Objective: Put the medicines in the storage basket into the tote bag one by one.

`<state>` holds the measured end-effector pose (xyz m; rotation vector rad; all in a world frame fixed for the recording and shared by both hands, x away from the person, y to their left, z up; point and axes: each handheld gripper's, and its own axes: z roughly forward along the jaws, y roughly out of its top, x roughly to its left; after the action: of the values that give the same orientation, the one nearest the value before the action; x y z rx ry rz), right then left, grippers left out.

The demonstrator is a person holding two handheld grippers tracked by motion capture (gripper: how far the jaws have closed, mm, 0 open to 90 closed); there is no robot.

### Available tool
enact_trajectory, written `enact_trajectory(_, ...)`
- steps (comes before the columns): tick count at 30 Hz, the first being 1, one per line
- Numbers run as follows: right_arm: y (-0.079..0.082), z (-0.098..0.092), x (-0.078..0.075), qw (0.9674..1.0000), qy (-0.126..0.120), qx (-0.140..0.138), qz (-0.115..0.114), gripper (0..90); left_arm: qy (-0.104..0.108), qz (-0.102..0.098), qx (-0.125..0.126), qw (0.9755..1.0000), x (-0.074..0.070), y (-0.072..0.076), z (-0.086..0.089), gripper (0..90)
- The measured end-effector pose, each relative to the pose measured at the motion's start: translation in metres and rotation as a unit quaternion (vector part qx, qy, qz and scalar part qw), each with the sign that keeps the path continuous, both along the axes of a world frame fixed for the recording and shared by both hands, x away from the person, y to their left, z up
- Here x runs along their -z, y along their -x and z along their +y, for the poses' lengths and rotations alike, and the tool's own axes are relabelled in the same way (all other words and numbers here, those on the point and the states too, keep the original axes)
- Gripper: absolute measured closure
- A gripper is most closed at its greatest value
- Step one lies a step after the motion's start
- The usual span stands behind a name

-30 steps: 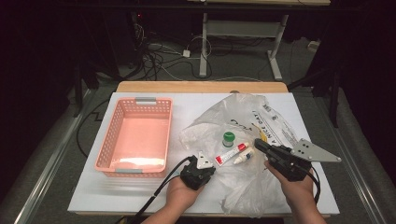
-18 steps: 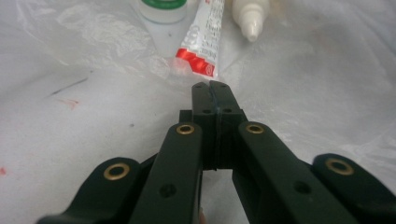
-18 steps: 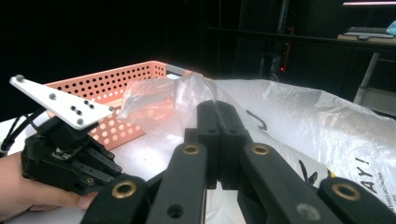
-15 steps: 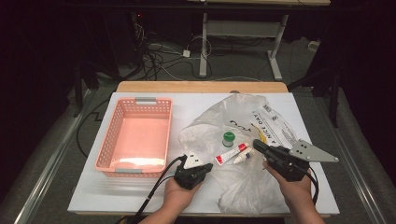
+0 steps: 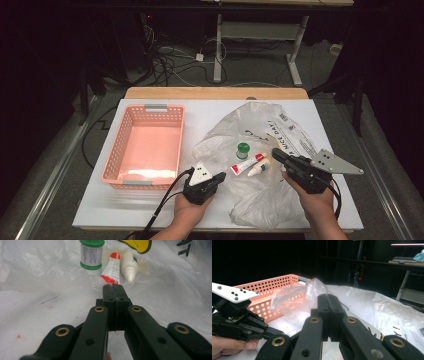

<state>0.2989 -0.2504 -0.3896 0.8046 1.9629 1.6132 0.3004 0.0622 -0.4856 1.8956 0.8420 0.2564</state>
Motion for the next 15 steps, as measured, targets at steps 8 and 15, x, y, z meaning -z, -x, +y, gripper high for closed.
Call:
enact_trajectory(8, -0.007, 0.004, 0.004, 0.9999, 0.010, 0.002, 0.007, 90.0, 0.007, -0.015, -0.005, 0.9998, -0.002, 0.001, 0.005, 88.4)
enact_trajectory(15, -0.007, 0.003, 0.004, 0.9999, 0.009, 0.008, 0.002, 90.0, 0.010, -0.044, -0.009, 0.9990, -0.011, 0.005, 0.006, 88.4)
